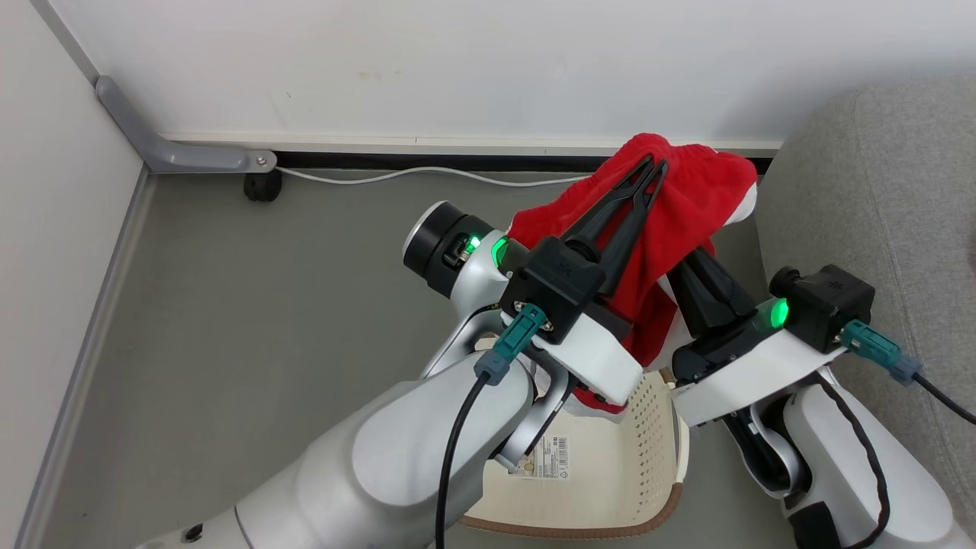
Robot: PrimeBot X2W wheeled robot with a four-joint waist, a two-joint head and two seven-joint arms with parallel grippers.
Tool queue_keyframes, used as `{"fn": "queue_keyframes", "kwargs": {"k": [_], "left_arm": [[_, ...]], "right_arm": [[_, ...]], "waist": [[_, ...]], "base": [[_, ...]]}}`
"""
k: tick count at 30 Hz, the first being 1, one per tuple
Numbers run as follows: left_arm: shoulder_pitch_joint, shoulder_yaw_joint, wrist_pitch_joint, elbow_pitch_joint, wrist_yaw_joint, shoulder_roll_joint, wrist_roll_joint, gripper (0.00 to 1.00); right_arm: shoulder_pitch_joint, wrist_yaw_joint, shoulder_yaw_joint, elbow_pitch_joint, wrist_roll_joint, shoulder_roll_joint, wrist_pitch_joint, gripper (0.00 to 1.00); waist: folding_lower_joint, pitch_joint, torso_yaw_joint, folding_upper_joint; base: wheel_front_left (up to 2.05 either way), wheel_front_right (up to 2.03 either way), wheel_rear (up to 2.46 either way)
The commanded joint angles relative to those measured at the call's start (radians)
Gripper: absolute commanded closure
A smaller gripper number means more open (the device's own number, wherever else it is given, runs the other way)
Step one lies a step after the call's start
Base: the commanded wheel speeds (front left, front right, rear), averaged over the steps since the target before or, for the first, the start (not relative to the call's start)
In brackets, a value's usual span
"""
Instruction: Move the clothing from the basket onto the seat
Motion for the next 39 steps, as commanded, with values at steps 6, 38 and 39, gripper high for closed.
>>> {"fn": "queue_keyframes", "kwargs": {"k": [6,38,39], "left_arm": [[-0.034,0.026,-0.011,0.005,0.008,0.006,-0.019,1.00],[0.023,0.115,-0.014,0.127,-0.038,0.005,0.001,1.00],[0.025,0.117,-0.014,0.129,-0.041,0.005,0.002,0.78]], "right_arm": [[0.011,0.003,0.008,-0.025,0.022,-0.006,-0.006,1.00],[0.151,0.003,0.014,-0.286,0.076,-0.115,-0.006,1.00],[0.149,0.003,0.012,-0.289,0.074,-0.115,-0.006,1.00]], "waist": [[0.0000,0.000,-0.006,0.0000],[0.0000,0.025,-0.085,0.0000],[0.0000,0.025,-0.086,0.0000]], "base": [[0.00,0.00,0.00],[0.00,0.00,0.00],[0.00,0.00,0.00]]}}
